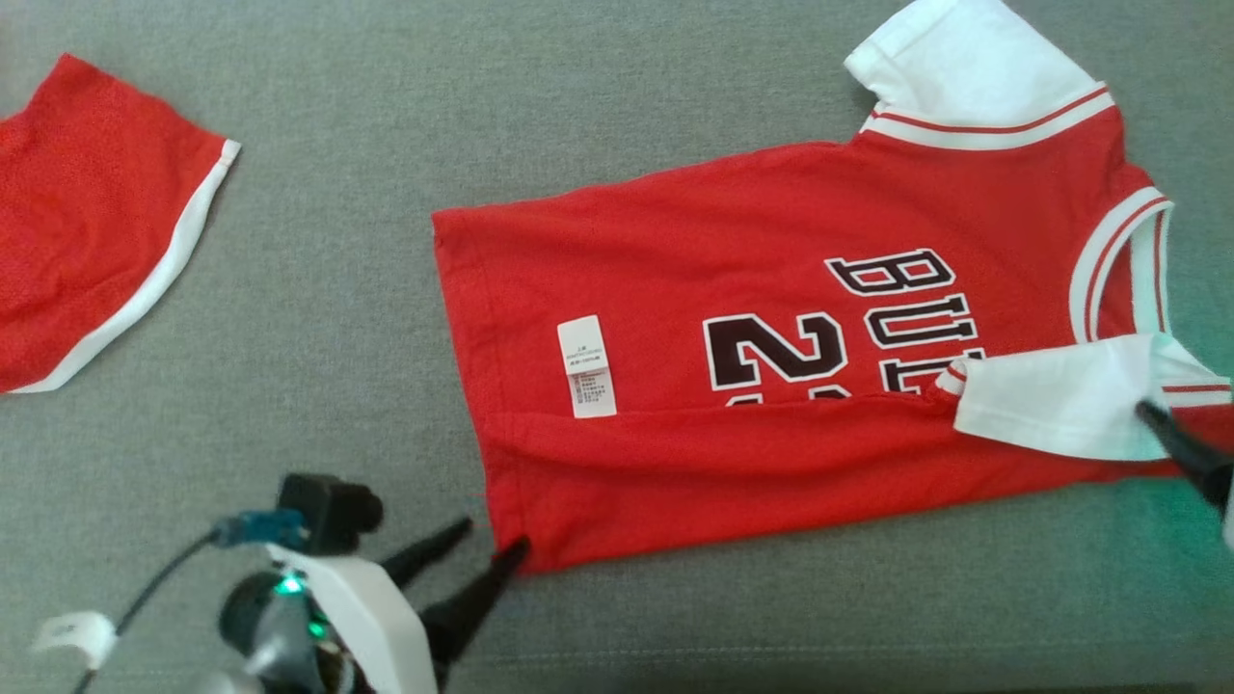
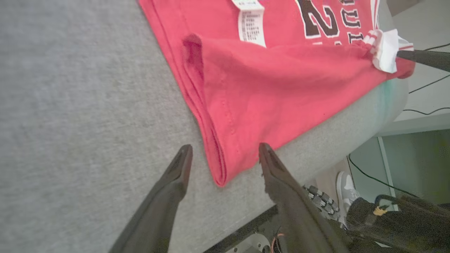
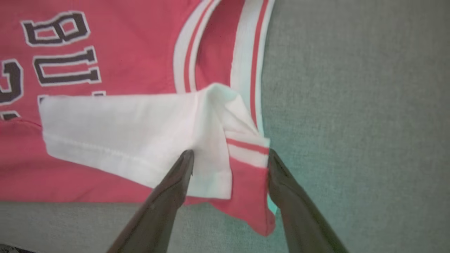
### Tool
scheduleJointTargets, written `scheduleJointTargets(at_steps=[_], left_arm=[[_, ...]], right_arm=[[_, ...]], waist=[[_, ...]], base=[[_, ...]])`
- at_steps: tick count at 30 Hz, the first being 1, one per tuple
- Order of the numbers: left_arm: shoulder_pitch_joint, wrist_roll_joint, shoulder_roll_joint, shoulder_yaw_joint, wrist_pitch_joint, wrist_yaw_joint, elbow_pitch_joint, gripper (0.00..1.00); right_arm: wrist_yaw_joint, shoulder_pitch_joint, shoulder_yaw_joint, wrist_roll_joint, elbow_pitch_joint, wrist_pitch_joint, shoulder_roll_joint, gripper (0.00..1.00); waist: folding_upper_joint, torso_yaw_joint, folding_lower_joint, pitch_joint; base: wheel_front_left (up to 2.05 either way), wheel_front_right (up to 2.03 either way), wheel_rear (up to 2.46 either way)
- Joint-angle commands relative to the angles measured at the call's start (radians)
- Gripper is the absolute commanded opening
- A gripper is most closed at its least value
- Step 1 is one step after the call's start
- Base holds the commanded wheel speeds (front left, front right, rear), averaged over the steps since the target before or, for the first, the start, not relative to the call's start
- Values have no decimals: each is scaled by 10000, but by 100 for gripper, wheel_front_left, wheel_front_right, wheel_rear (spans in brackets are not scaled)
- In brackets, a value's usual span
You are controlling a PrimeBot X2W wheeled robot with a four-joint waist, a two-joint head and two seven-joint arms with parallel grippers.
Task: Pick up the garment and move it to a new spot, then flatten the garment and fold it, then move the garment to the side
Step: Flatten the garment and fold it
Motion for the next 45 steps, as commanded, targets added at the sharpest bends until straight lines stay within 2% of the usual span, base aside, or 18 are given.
scheduleJointTargets(at_steps=[1, 5, 8, 10, 15, 20, 26, 28, 39, 40, 41, 42, 43, 45], left_arm=[[-515, 153, 275, 655, -122, 82, -565, 100], [-1048, 101, 465, 1000, -35, 103, -951, 100], [-2217, 132, 443, 1222, 156, 170, -947, 100], [-3278, 398, 356, 1232, 251, 251, -535, 100], [-5550, 877, -156, 846, 266, 132, 1012, 100], [-6625, 1043, -579, 307, 170, -179, 2021, 100], [-7105, 1018, -998, -252, 31, -401, 2635, 100], [-7205, 1010, -1028, -330, 44, -429, 2746, 100], [-7604, 838, -784, -623, 376, -574, 3037, 100], [-7620, 801, -764, -668, 422, -588, 3043, 100], [-7633, 761, -750, -718, 485, -600, 3066, 100], [-7648, 734, -739, -760, 535, -608, 3095, 47], [-7662, 718, -735, -790, 549, -614, 3121, 0], [-7666, 701, -720, -842, 578, -623, 3145, 0]], right_arm=[[-9, -331, -213, 211, -551, -16, -475, 100], [-9, -1073, -599, 412, -966, 95, -772, 100], [-9, -2498, -777, 143, -1179, 12, -898, 100], [-9, -3685, -550, -326, -1051, -23, -848, 100], [-9, -6748, 671, -1503, 215, -264, -476, 100], [-9, -8606, 1679, -2507, 2162, -617, -222, 100], [-9, -9467, 2096, -3030, 4273, -716, -62, 100], [-9, -9561, 2191, -2997, 4644, -659, -3, 100], [-9, -9812, 2798, -2392, 5200, -828, 136, 100], [-9, -9798, 2839, -2284, 5209, -851, 154, 92], [-9, -9781, 2877, -2194, 5219, -881, 164, 41], [-9, -9762, 2930, -2118, 5218, -941, 174, 0], [-9, -9744, 3000, -2054, 5193, -1067, 176, 0], [-9, -9727, 3034, -2013, 5173, -1270, 183, 0]], waist=[[0, 55, 0, 114], [0, 180, 0, 411], [0, 418, 0, 1010], [0, 598, 0, 1471], [0, 1010, 0, 2401], [0, 1500, 0, 2790], [0, 1869, 0, 2847], [0, 1880, 0, 2841], [0, 1563, 0, 2708], [0, 1539, 0, 2691], [0, 1516, 0, 2675], [0, 1489, 0, 2656], [0, 1460, 0, 2627], [0, 1426, 0, 2585]], base=[[0, 0, 0], [0, 0, 0], [0, 0, 0], [0, 0, 0], [0, 0, 0], [0, 0, 0], [0, 0, 0], [0, 0, 0], [0, 0, 0], [0, 0, 0], [0, 0, 0], [0, 0, 0], [0, 0, 0], [0, 0, 0]])
